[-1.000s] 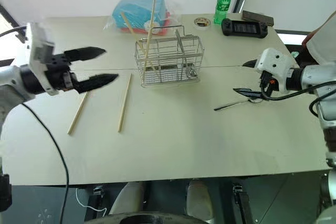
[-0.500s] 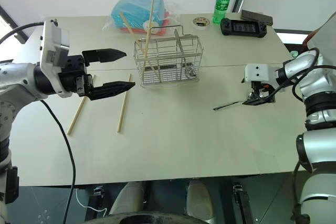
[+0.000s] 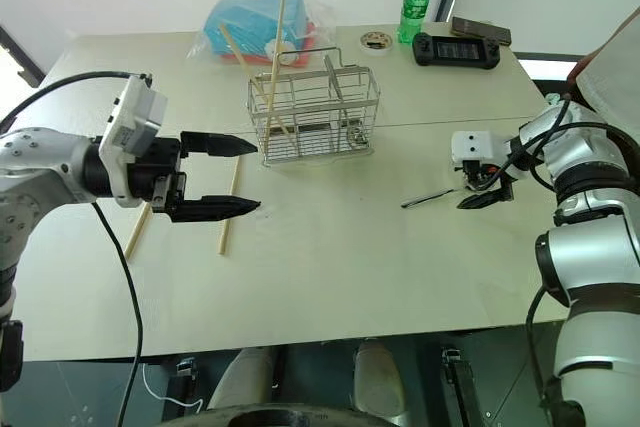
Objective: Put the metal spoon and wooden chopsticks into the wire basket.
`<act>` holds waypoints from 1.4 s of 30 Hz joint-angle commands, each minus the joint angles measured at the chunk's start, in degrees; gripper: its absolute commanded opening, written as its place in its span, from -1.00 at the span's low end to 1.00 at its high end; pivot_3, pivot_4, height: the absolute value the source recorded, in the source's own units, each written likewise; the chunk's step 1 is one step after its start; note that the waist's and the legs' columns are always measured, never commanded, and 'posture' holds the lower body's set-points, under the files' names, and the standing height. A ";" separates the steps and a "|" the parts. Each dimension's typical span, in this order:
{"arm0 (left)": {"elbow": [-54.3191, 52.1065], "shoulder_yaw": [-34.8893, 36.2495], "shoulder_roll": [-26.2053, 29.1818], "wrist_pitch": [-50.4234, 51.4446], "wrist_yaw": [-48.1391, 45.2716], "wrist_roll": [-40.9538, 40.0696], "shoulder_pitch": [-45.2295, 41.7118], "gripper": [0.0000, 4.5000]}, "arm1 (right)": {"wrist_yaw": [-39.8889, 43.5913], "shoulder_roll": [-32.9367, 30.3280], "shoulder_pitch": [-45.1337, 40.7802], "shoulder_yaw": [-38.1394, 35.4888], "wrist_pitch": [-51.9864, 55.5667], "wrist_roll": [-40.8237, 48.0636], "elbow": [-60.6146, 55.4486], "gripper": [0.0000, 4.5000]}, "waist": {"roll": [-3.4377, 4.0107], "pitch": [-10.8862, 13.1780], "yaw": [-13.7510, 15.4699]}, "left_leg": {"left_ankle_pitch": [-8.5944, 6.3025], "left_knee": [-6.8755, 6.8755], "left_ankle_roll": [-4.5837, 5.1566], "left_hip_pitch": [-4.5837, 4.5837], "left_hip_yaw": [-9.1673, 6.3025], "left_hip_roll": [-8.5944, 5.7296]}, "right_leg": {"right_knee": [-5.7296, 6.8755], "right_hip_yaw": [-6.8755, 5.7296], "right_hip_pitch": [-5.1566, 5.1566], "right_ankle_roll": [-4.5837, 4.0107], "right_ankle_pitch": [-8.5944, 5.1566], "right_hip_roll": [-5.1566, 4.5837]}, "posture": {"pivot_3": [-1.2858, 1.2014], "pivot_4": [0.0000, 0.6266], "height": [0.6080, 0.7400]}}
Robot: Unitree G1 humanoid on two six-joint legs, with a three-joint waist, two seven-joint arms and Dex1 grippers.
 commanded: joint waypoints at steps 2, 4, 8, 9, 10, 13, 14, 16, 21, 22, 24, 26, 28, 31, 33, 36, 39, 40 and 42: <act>0.70 1.13 -0.55 -0.63 0.34 0.01 -3.34 0.99 | -1.29 0.95 -2.33 -0.73 1.03 -0.84 0.93 1.00 | 0.00 0.00 0.07 | 0.00 0.00 0.00 0.00 0.00 0.00 | 0.00 0.00 0.00 0.00 0.00 0.00 | 0.03 -0.52 0.55; 0.95 1.28 -0.59 -0.56 0.38 0.13 -3.68 1.00 | -1.04 1.49 -2.22 -0.64 1.32 -1.23 1.19 0.76 | 0.00 0.00 0.06 | 0.00 0.00 0.00 0.00 0.00 0.00 | 0.00 0.00 0.01 0.00 0.00 0.00 | 0.03 -0.52 0.55; 0.92 1.53 -0.38 -0.21 0.48 -0.12 -4.10 1.00 | 0.76 1.71 -1.51 0.01 0.88 -2.16 1.36 -0.06 | 0.00 0.00 0.02 | 0.00 0.00 -0.01 0.00 -0.01 0.00 | 0.00 0.00 0.01 0.01 0.01 0.00 | 0.03 -0.52 0.55; 0.76 1.65 -0.32 -0.05 0.58 -0.32 -4.22 1.00 | 0.83 1.73 -1.24 0.11 0.50 -2.40 1.38 -0.31 | 0.00 0.00 0.01 | 0.00 0.00 -0.01 0.00 -0.01 0.00 | 0.00 0.00 0.00 0.02 0.01 0.00 | 0.03 -0.52 0.55; 0.65 1.75 -0.28 0.10 0.67 -0.50 -4.35 1.00 | 0.86 1.76 -1.08 0.12 0.29 -2.58 1.41 -0.54 | 0.00 0.00 0.01 | 0.00 0.00 -0.01 0.00 -0.01 0.00 | 0.01 0.00 0.00 0.02 0.01 0.00 | 0.03 -0.52 0.55; 0.75 2.07 -0.23 0.57 1.05 -1.03 -5.00 1.00 | 0.69 1.95 -0.91 -0.14 0.31 -2.77 1.44 -0.98 | -0.01 -0.01 0.03 | 0.00 0.01 0.00 0.01 -0.02 0.00 | 0.02 0.00 0.02 0.03 0.01 0.01 | 0.03 -0.52 0.55; 0.82 2.15 -0.24 0.66 1.13 -1.12 -5.14 1.00 | 0.67 2.00 -0.87 -0.21 0.32 -2.80 1.42 -0.98 | -0.01 -0.01 0.02 | 0.00 0.01 -0.01 0.02 -0.03 0.00 | 0.01 0.00 0.03 0.04 0.01 0.01 | 0.03 -0.52 0.55; 0.90 2.26 -0.26 0.58 1.27 -0.95 -5.23 1.00 | 0.25 1.99 -0.60 -0.41 0.16 -2.72 1.20 -0.98 | -0.01 -0.01 0.01 | 0.00 0.04 -0.01 0.02 -0.03 0.00 | 0.02 0.00 0.05 0.05 0.02 0.01 | 0.03 -0.52 0.55; 1.51 2.40 -0.47 0.39 1.78 -0.47 -5.42 1.00 | 3.31 1.44 0.25 -3.81 -3.56 1.62 -1.09 -0.98 | -0.01 -0.01 -0.01 | 0.00 0.05 -0.01 0.02 -0.03 0.00 | 0.03 0.00 0.05 0.06 0.02 0.01 | 0.03 -0.52 0.55; 2.00 2.65 -0.50 0.27 2.02 -0.32 -5.56 1.00 | 7.07 1.76 0.97 -6.38 -2.88 6.10 -4.17 -0.98 | 0.00 0.00 -0.01 | 0.00 0.05 -0.01 0.02 -0.03 0.00 | 0.04 0.00 0.05 0.06 0.02 0.01 | 0.03 -0.52 0.55; 2.94 3.29 -0.70 0.16 2.71 -0.26 -6.07 1.00 | 11.52 0.98 4.12 -7.82 2.10 16.86 -14.00 -0.98 | 0.02 0.01 -0.01 | 0.00 0.04 -0.01 0.02 -0.03 0.00 | 0.03 0.00 0.04 0.07 0.02 0.01 | 0.03 -0.52 0.55; 3.72 3.99 -1.04 0.10 3.49 -0.42 -6.68 1.00 | 12.31 -2.19 9.36 -6.71 10.93 28.32 -28.45 -0.98 | 0.04 0.02 0.05 | 0.00 0.05 0.00 0.01 -0.06 0.00 | 0.03 0.00 0.05 0.12 0.05 0.01 | 0.03 -0.52 0.55; 4.92 4.65 -1.51 -0.18 4.44 -0.14 -7.56 1.00 | 12.31 -4.66 12.96 -10.73 29.67 42.25 -44.38 -0.98 | 0.09 0.05 0.26 | 0.00 0.05 0.00 0.01 -0.08 0.00 | 0.07 0.00 0.04 0.15 0.04 0.01 | 0.03 -0.52 0.55; 6.10 5.20 -1.81 -0.66 5.04 0.43 -8.29 1.00 | 10.31 -4.35 13.96 -17.44 46.33 50.63 -55.25 -0.98 | 0.09 0.05 0.21 | 0.00 0.09 0.00 -0.02 -0.12 0.00 | 0.07 0.00 0.04 0.15 0.03 0.01 | 0.03 -0.52 0.55; 7.39 5.44 -1.73 -1.36 5.17 1.11 -9.15 1.00 | 3.14 -1.67 11.60 -21.78 55.01 55.89 -59.67 -0.98 | 0.04 0.02 0.19 | 0.00 0.10 0.01 0.02 -0.11 0.00 | 0.10 -0.01 0.05 0.15 0.03 0.02 | 0.03 -0.52 0.55; 9.45 5.51 -1.67 -2.49 5.00 1.96 -10.41 1.00 | -9.23 5.31 5.62 -26.98 60.78 58.98 -59.38 -0.98 | 0.04 0.02 0.08 | 0.00 0.10 0.01 0.01 -0.11 0.00 | 0.15 -0.01 0.02 0.14 0.03 0.03 | 0.03 -0.52 0.55; 11.06 5.27 -2.01 -3.46 4.72 2.94 -11.50 1.00 | -23.37 13.38 -0.87 -28.82 58.06 54.35 -52.50 -0.98 | 0.03 0.01 0.05 | 0.00 0.07 0.00 -0.01 -0.08 0.00 | 0.25 0.03 -0.13 0.13 0.04 0.03 | 0.03 -0.52 0.55; 11.39 5.14 -2.24 -3.77 4.63 3.25 -11.78 1.00 | -26.49 15.47 -2.10 -28.48 55.32 52.03 -49.50 -0.98 | 0.02 0.01 0.09 | 0.00 0.07 0.00 0.00 -0.09 0.00 | 0.30 0.01 -0.15 0.14 0.04 0.03 | 0.03 -0.52 0.55; 11.83 4.93 -2.54 -4.28 4.46 3.71 -12.15 1.00 | -30.11 18.60 -3.55 -27.47 49.89 48.14 -44.69 -0.98 | -0.10 -0.06 0.42 | 0.00 0.04 0.00 -0.04 -0.09 0.00 | 0.34 0.00 -0.20 0.13 0.04 0.03 | 0.03 -0.52 0.55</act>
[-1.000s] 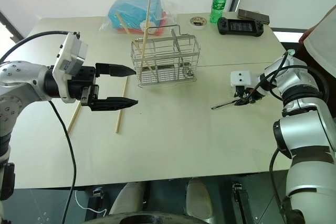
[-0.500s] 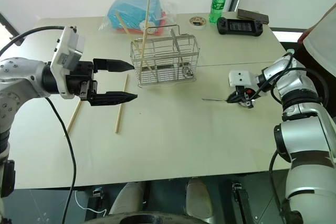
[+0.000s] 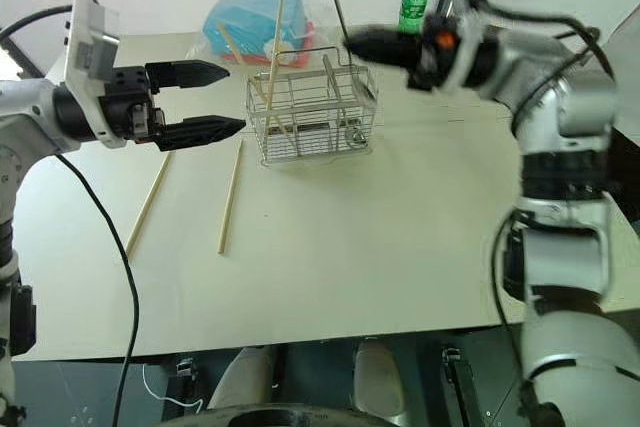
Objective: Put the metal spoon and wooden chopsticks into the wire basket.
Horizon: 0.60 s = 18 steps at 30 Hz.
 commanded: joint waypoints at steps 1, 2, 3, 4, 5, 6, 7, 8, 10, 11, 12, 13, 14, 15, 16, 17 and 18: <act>0.38 1.17 -0.04 -1.79 -0.44 1.16 -1.64 1.00 | -7.31 3.80 -1.98 -0.19 -8.90 -5.99 7.47 -0.98 | -0.14 -0.06 0.33 | 0.00 0.00 0.00 -0.02 -0.01 0.00 | 0.01 -0.02 0.00 0.00 0.00 0.00 | 0.03 -0.52 0.55; 0.48 1.10 -0.11 -2.11 -0.48 1.53 -1.68 1.00 | -8.13 5.08 -2.33 0.11 -11.16 -7.27 9.77 -0.98 | -0.15 -0.05 0.41 | 0.00 0.01 0.00 -0.04 -0.01 -0.01 | 0.00 -0.02 0.00 0.00 0.00 0.00 | 0.03 -0.52 0.55; 0.58 1.08 -0.17 -2.48 -0.53 1.96 -1.74 1.00 | -8.65 6.08 -2.46 0.64 -13.54 -8.80 11.90 -0.98 | -0.14 -0.04 0.39 | 0.00 0.02 0.00 -0.08 0.00 -0.03 | -0.03 -0.01 0.00 0.00 0.00 -0.01 | 0.03 -0.52 0.55; 0.70 1.17 -0.20 -2.67 -0.44 2.30 -1.88 1.00 | -8.77 6.92 -2.42 1.19 -15.43 -10.11 13.84 -0.98 | -0.14 -0.04 0.34 | 0.00 0.03 0.00 -0.11 0.01 -0.04 | -0.07 -0.01 -0.01 0.00 0.01 -0.02 | 0.03 -0.52 0.55; 0.84 1.43 -0.26 -2.83 -0.28 2.47 -2.10 1.00 | -8.62 7.55 -2.30 1.52 -17.41 -11.15 15.60 -0.98 | -0.14 -0.03 0.25 | 0.01 0.04 0.00 -0.11 0.01 -0.04 | -0.07 -0.01 -0.02 0.00 0.01 -0.01 | 0.03 -0.52 0.55; 1.03 1.78 -0.32 -2.79 0.06 2.51 -2.41 1.00 | -8.88 8.05 -2.19 1.86 -19.35 -12.34 17.45 -0.98 | -0.13 -0.03 0.18 | 0.01 0.03 0.00 -0.11 0.01 -0.04 | -0.05 -0.01 -0.04 0.00 0.01 -0.02 | 0.03 -0.52 0.55; 1.20 2.08 -0.36 -2.73 0.34 2.48 -2.66 1.00 | -9.10 8.41 -2.21 2.04 -20.91 -13.32 19.12 -0.98 | -0.13 -0.03 0.08 | 0.01 0.02 0.00 -0.11 0.01 -0.04 | 0.00 -0.01 -0.07 0.00 0.01 -0.01 | 0.03 -0.52 0.55; 1.39 2.42 -0.34 -2.64 0.62 2.39 -2.92 1.00 | -9.32 8.68 -2.11 2.27 -23.05 -14.45 20.78 -0.98 | -0.13 -0.03 -0.05 | 0.01 0.02 0.00 -0.11 0.01 -0.03 | 0.08 -0.01 -0.11 0.00 0.01 -0.01 | 0.03 -0.52 0.55; 1.48 2.92 -0.19 -2.56 1.02 2.32 -3.11 1.00 | -9.95 9.15 -1.96 2.10 -26.06 -15.90 23.50 -0.98 | -0.13 -0.03 -0.20 | 0.01 0.02 0.00 -0.10 0.01 -0.03 | 0.39 -0.01 -0.19 0.00 0.01 -0.01 | 0.03 -0.52 0.55; 1.47 3.12 -0.13 -2.52 1.21 2.31 -3.09 1.00 | -10.26 9.33 -1.86 2.00 -27.23 -16.48 24.56 -0.98 | -0.13 -0.03 -0.24 | 0.01 0.02 0.00 -0.10 0.01 -0.03 | 0.39 -0.01 -0.23 0.00 0.01 -0.01 | 0.03 -0.52 0.55; 1.41 3.28 -0.11 -2.48 1.46 2.32 -3.02 1.00 | -10.27 9.57 -1.71 1.63 -27.33 -16.45 25.36 -0.98 | -0.13 -0.03 -0.26 | 0.02 0.02 0.00 -0.10 0.02 -0.03 | 0.39 -0.01 -0.26 0.00 0.01 -0.01 | 0.03 -0.52 0.55; 1.34 3.40 -0.11 -2.44 1.65 2.32 -2.93 1.00 | -10.12 9.73 -1.39 1.51 -27.69 -16.60 25.83 -0.98 | -0.13 -0.03 -0.27 | 0.02 0.02 -0.01 -0.10 0.02 -0.03 | 0.39 -0.01 -0.28 0.00 0.00 -0.01 | 0.03 -0.52 0.55; 1.15 3.52 -0.08 -2.30 1.88 2.24 -2.84 1.00 | -10.24 9.82 -1.01 1.55 -27.75 -16.90 26.05 -0.84 | -0.13 -0.03 -0.30 | 0.02 0.02 -0.01 -0.08 0.02 -0.02 | 0.39 -0.01 -0.28 0.00 0.00 -0.01 | 0.03 -0.52 0.55; 1.02 3.60 -0.05 -2.21 2.03 2.17 -2.79 1.00 | -10.31 9.88 -0.79 1.58 -27.80 -17.12 26.19 -0.68 | -0.13 -0.03 -0.33 | 0.02 0.02 -0.01 -0.08 0.02 -0.02 | 0.40 -0.01 -0.29 0.00 0.00 -0.01 | 0.03 -0.52 0.55; 0.85 3.67 -0.01 -2.13 2.15 2.09 -2.68 1.00 | -10.47 9.98 -0.62 1.35 -27.16 -16.94 26.14 -0.55 | -0.13 -0.03 -0.35 | 0.02 0.02 -0.01 -0.08 0.02 -0.02 | 0.41 -0.01 -0.29 0.00 0.00 -0.01 | 0.03 -0.52 0.55; 0.73 3.73 0.01 -2.08 2.26 2.03 -2.58 1.00 | -10.55 10.05 -0.46 1.18 -26.64 -16.83 25.92 -0.38 | -0.13 -0.03 -0.35 | 0.02 0.01 -0.01 -0.08 0.02 -0.02 | 0.41 -0.01 -0.30 0.00 0.00 -0.01 | 0.03 -0.52 0.55; 0.67 3.77 0.02 -2.03 2.35 1.98 -2.49 1.00 | -10.67 10.10 -0.30 1.05 -26.52 -16.82 25.61 -0.15 | -0.13 -0.03 -0.34 | 0.02 0.01 -0.01 -0.08 0.02 -0.02 | 0.41 -0.01 -0.29 0.00 0.00 -0.01 | 0.03 -0.52 0.55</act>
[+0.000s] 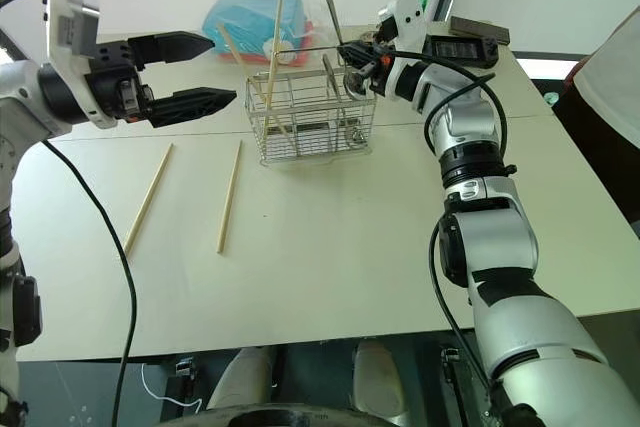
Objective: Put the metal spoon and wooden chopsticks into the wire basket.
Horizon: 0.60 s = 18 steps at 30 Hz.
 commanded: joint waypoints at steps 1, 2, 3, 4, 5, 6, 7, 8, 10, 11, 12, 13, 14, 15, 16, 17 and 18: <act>-1.18 2.60 0.57 -0.46 0.62 -0.08 -0.57 1.00 | -0.57 0.37 -0.59 -1.37 -0.43 0.08 -1.42 0.13 | 0.00 0.00 0.02 | 0.00 0.00 0.00 0.00 0.00 0.00 | 0.00 0.00 0.00 0.00 0.00 0.00 | 0.03 -0.52 0.55; -1.20 2.57 0.63 -0.51 0.65 0.02 -0.45 1.00 | -0.89 0.31 -0.49 -1.28 -0.94 -0.28 -1.73 0.37 | 0.00 0.00 0.02 | 0.00 0.00 0.00 0.00 0.00 0.00 | 0.01 0.00 0.00 0.00 0.00 0.00 | 0.03 -0.52 0.55; -1.09 2.54 0.74 -0.57 0.65 0.18 -0.41 1.00 | -1.34 0.25 -0.59 -1.37 -0.82 -0.40 -2.06 0.60 | 0.00 0.00 0.03 | 0.00 0.00 0.00 0.00 0.00 0.00 | 0.01 0.00 0.00 0.00 0.00 0.00 | 0.03 -0.52 0.55; -0.91 2.54 0.79 -0.64 0.69 0.31 -0.42 1.00 | -1.72 0.10 -0.74 -1.62 -0.82 -0.40 -2.46 0.81 | 0.00 0.00 0.03 | 0.00 0.00 0.00 0.00 0.00 0.00 | 0.01 0.00 0.00 0.00 0.00 0.00 | 0.03 -0.52 0.55; -0.72 2.57 0.81 -0.64 0.79 0.37 -0.47 1.00 | -1.87 -0.15 -0.98 -1.95 -0.52 -0.20 -2.88 0.81 | 0.00 0.00 0.04 | 0.00 0.00 0.00 0.00 0.00 0.00 | 0.00 0.00 0.00 0.00 0.00 0.00 | 0.03 -0.52 0.55; -0.55 2.66 0.81 -0.68 0.93 0.44 -0.49 1.00 | -1.97 -0.48 -1.21 -2.20 -0.24 -0.06 -3.48 0.81 | 0.00 0.00 0.05 | 0.00 0.00 0.00 0.00 0.00 0.00 | 0.00 0.00 0.00 0.00 0.00 0.00 | 0.03 -0.52 0.55; -0.44 2.80 0.82 -0.68 1.23 0.55 -0.44 1.00 | -1.95 -0.87 -1.44 -2.56 0.04 0.23 -4.33 0.81 | 0.00 0.00 0.09 | 0.00 0.00 0.00 0.00 0.00 0.00 | 0.00 0.00 0.00 0.00 0.00 0.00 | 0.03 -0.52 0.55; -0.36 3.01 0.87 -0.64 1.58 0.68 -0.31 1.00 | -1.87 -1.34 -1.70 -2.90 0.56 0.56 -5.33 0.81 | 0.01 0.00 0.13 | 0.00 0.00 0.00 0.00 0.00 0.00 | 0.00 0.00 0.01 0.00 0.00 0.00 | 0.03 -0.52 0.55; 0.06 4.03 1.10 -0.46 3.19 1.26 0.46 1.00 | -0.68 -3.43 -2.91 -3.46 2.79 1.40 -9.07 0.81 | 0.03 0.02 0.16 | 0.00 0.01 0.00 0.00 0.00 0.00 | 0.00 0.00 0.01 0.00 0.00 0.00 | 0.03 -0.52 0.55; 0.19 4.64 1.31 -0.40 3.90 1.52 0.97 1.00 | 0.05 -4.39 -3.40 -3.69 4.59 2.02 -11.09 0.81 | 0.04 0.03 0.15 | 0.00 0.01 0.00 0.00 0.00 0.00 | 0.00 0.00 0.01 0.00 0.00 0.00 | 0.03 -0.52 0.55; 0.41 5.57 1.64 -0.35 4.81 1.96 1.77 1.00 | 1.42 -5.84 -3.95 -3.54 6.80 2.54 -13.63 0.81 | 0.05 0.03 0.16 | 0.00 0.00 0.00 0.00 0.00 0.00 | 0.00 0.00 0.00 0.00 0.00 0.00 | 0.03 -0.52 0.55; 0.70 6.68 2.04 -0.11 5.77 2.29 2.70 1.00 | 3.33 -7.41 -4.11 -3.05 8.81 3.08 -16.67 0.81 | 0.07 0.04 0.19 | 0.00 0.00 0.00 0.00 0.00 0.00 | 0.00 0.00 -0.01 0.00 0.00 0.00 | 0.03 -0.52 0.55; 1.14 8.00 2.53 0.07 6.96 2.97 3.94 1.00 | 6.20 -9.48 -4.06 -2.21 11.99 4.10 -20.55 0.81 | 0.07 0.04 0.18 | 0.00 -0.01 0.00 0.00 0.00 0.00 | 0.00 0.00 -0.02 0.00 0.00 0.00 | 0.03 -0.52 0.55; 1.64 9.26 3.07 0.18 8.23 3.88 5.34 1.00 | 9.26 -11.70 -3.58 -1.33 15.85 5.52 -24.84 0.81 | 0.08 0.05 0.19 | 0.00 -0.02 0.00 0.00 0.00 0.00 | 0.00 0.00 -0.04 0.00 0.00 0.00 | 0.03 -0.52 0.55; 2.19 10.29 3.62 0.17 9.54 4.97 6.72 1.00 | 12.29 -13.95 -2.79 -0.43 19.79 7.14 -29.14 0.81 | 0.08 0.05 0.20 | 0.00 -0.04 0.01 0.00 0.01 0.00 | 0.00 0.00 -0.05 0.01 0.00 0.00 | 0.03 -0.52 0.55; 2.81 10.99 4.18 0.11 11.31 6.54 8.07 1.00 | 15.24 -16.32 -1.48 0.72 23.09 8.45 -33.33 0.81 | 0.08 0.05 0.21 | -0.01 -0.07 0.01 0.00 0.01 0.00 | -0.01 0.00 -0.06 0.01 -0.01 0.00 | 0.03 -0.52 0.55; 3.86 11.79 4.73 0.81 13.30 7.90 9.40 1.00 | 17.83 -19.03 0.45 1.74 26.78 10.14 -38.19 0.81 | 0.06 0.04 0.20 | -0.01 -0.08 0.01 0.00 0.01 0.01 | -0.01 0.00 -0.07 0.01 -0.01 0.00 | 0.03 -0.52 0.55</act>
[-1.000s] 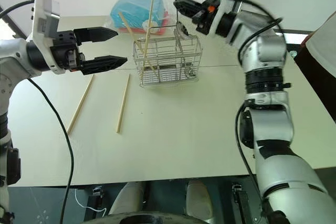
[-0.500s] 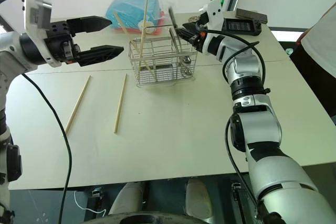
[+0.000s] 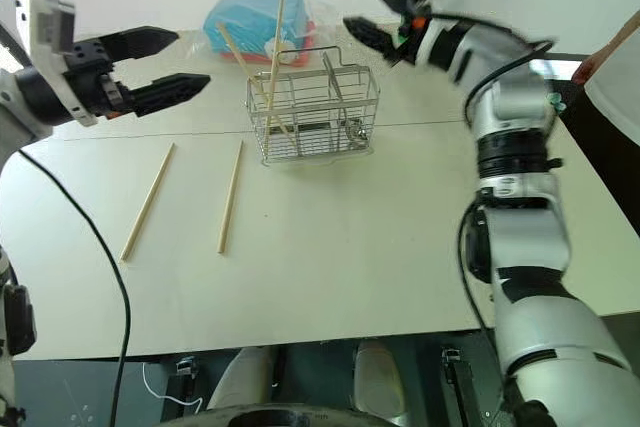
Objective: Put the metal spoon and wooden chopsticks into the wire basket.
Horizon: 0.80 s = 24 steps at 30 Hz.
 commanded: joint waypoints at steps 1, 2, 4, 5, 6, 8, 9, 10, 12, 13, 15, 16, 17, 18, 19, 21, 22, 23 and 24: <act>3.13 4.97 2.32 1.66 7.43 5.39 3.25 1.00 | 9.13 -7.36 4.43 2.52 12.42 7.09 -17.74 0.81 | -0.11 -0.07 0.01 | 0.00 -0.02 0.00 0.01 0.00 0.00 | -0.02 0.00 0.00 0.01 -0.01 0.00 | 0.03 -0.52 0.55; 4.22 5.43 2.50 2.53 9.48 6.64 4.13 1.00 | 10.17 -9.25 6.33 2.67 15.41 8.86 -21.69 0.81 | -0.16 -0.10 0.01 | -0.01 -0.05 0.01 0.04 0.00 0.02 | -0.03 -0.01 0.03 0.03 -0.03 0.00 | 0.03 -0.52 0.55; 6.78 5.92 2.32 5.21 13.49 8.62 5.05 1.00 | 10.73 -12.02 10.46 2.00 21.08 12.82 -28.99 0.81 | -0.20 -0.12 0.01 | -0.01 -0.03 0.01 0.07 0.01 0.02 | -0.06 -0.01 0.10 0.04 -0.05 0.00 | 0.03 -0.52 0.55; 8.66 5.47 1.98 6.60 15.64 10.03 5.30 1.00 | 10.88 -13.08 12.76 1.69 22.85 14.34 -32.32 0.81 | -0.20 -0.11 0.08 | -0.01 0.02 0.01 0.07 0.02 0.02 | -0.06 0.00 0.11 0.04 -0.05 0.00 | 0.03 -0.52 0.55; 10.37 5.14 1.50 8.23 17.54 10.95 5.30 1.00 | 10.90 -13.71 14.77 1.22 24.15 15.77 -35.18 0.81 | -0.20 -0.11 0.16 | -0.01 0.06 0.01 0.06 0.02 0.02 | -0.04 0.00 0.11 0.04 -0.05 0.00 | 0.03 -0.52 0.55; 13.72 4.01 0.53 10.83 19.82 12.24 4.75 1.00 | 9.81 -13.90 17.29 0.31 26.38 18.02 -38.65 0.81 | -0.20 -0.11 0.24 | -0.01 0.11 0.01 0.06 0.02 0.02 | -0.02 0.00 0.12 0.04 -0.05 -0.01 | 0.03 -0.52 0.55; 16.43 3.31 -0.41 11.46 20.40 12.74 3.98 1.00 | 8.74 -13.53 18.40 -0.14 27.68 19.12 -39.99 0.81 | -0.20 -0.11 0.28 | -0.01 0.12 0.01 0.05 0.02 0.02 | -0.02 0.00 0.11 0.04 -0.05 -0.01 | 0.03 -0.52 0.55; 19.47 2.39 -1.22 12.97 20.72 13.14 2.83 1.00 | 7.77 -13.28 19.48 -0.44 28.64 19.91 -41.05 0.81 | -0.21 -0.12 0.45 | -0.01 0.12 0.01 0.05 0.03 0.01 | -0.03 0.00 0.12 0.04 -0.05 -0.02 | 0.03 -0.52 0.55; 24.25 0.62 -2.63 12.72 20.59 14.60 0.68 1.00 | 5.98 -12.92 21.09 -0.83 29.70 20.98 -42.52 0.81 | -0.28 -0.15 0.68 | -0.01 0.13 0.01 0.05 0.02 0.01 | -0.02 -0.01 0.10 0.04 -0.04 -0.01 | 0.03 -0.52 0.55; 27.42 -1.30 -3.27 11.39 20.25 16.28 -0.96 1.00 | 5.00 -12.66 22.03 -0.93 29.82 21.31 -43.27 0.81 | -0.34 -0.16 0.78 | -0.01 0.14 0.01 0.04 0.02 0.01 | -0.02 -0.02 0.11 0.04 -0.04 -0.01 | 0.03 -0.52 0.55; 33.02 -5.05 -4.42 8.15 18.92 19.34 -3.83 1.00 | 3.01 -12.18 23.61 -1.32 30.33 22.22 -44.50 0.81 | -0.47 -0.15 1.30 | -0.01 0.16 0.01 0.01 0.03 0.01 | -0.02 -0.02 0.07 0.04 -0.04 -0.01 | 0.03 -0.52 0.55; 35.20 -5.57 -5.09 7.66 18.00 19.52 -5.22 1.00 | 2.20 -12.03 24.03 -1.39 30.53 22.56 -44.88 0.81 | -0.48 -0.15 1.50 | -0.01 0.16 0.01 0.00 0.03 0.01 | -0.02 -0.02 0.06 0.04 -0.04 -0.01 | 0.03 -0.52 0.55; 38.21 -6.83 -5.93 6.34 17.30 20.60 -6.89 1.00 | 0.82 -11.53 24.51 -1.70 30.98 23.03 -45.22 0.81 | -0.48 -0.14 1.59 | -0.01 0.16 0.01 -0.01 0.04 0.01 | -0.03 -0.02 0.05 0.04 -0.04 -0.01 | 0.03 -0.52 0.55; 40.59 -7.70 -6.44 5.29 16.72 21.47 -8.17 1.00 | -0.29 -11.16 24.79 -1.87 31.30 23.45 -45.48 0.81 | -0.49 -0.14 1.64 | -0.01 0.16 0.01 -0.02 0.04 0.01 | -0.03 -0.02 0.04 0.04 -0.04 -0.01 | 0.03 -0.52 0.55; 43.34 -9.25 -7.10 3.21 15.91 23.01 -9.33 1.00 | -1.56 -10.60 25.23 -2.24 31.63 23.88 -45.83 0.81 | -0.49 -0.14 1.70 | -0.01 0.15 0.01 -0.02 0.04 0.01 | -0.03 -0.02 0.03 0.04 -0.04 -0.01 | 0.03 -0.52 0.55; 47.13 -11.00 -7.80 0.41 14.55 25.15 -10.86 1.00 | -3.16 -10.10 25.73 -2.70 32.06 24.66 -46.31 0.81 | -0.50 -0.15 1.73 | -0.01 0.15 0.01 -0.02 0.04 0.01 | -0.03 -0.02 0.03 0.04 -0.04 -0.01 | 0.03 -0.52 0.55; 48.73 -11.67 -8.35 -1.24 13.82 25.94 -11.58 1.00 | -3.96 -10.00 26.10 -2.94 32.29 25.07 -46.63 0.81 | -0.50 -0.15 1.74 | -0.01 0.14 0.01 -0.02 0.05 0.01 | -0.03 -0.01 0.03 0.04 -0.04 -0.02 | 0.03 -0.52 0.55; 50.39 -12.05 -8.88 -2.23 12.99 26.45 -12.34 1.00 | -4.75 -9.90 26.49 -3.22 32.58 25.53 -46.91 0.81 | -0.50 -0.15 1.73 | -0.01 0.14 0.01 -0.03 0.05 0.01 | -0.03 -0.02 0.03 0.04 -0.04 -0.02 | 0.03 -0.52 0.55; 51.85 -12.30 -9.33 -2.90 12.36 26.93 -13.02 1.00 | -5.47 -9.82 26.81 -3.45 32.80 25.92 -47.12 0.81 | -0.50 -0.15 1.73 | -0.01 0.13 0.01 -0.03 0.05 0.01 | -0.03 -0.02 0.01 0.04 -0.04 -0.02 | 0.03 -0.52 0.55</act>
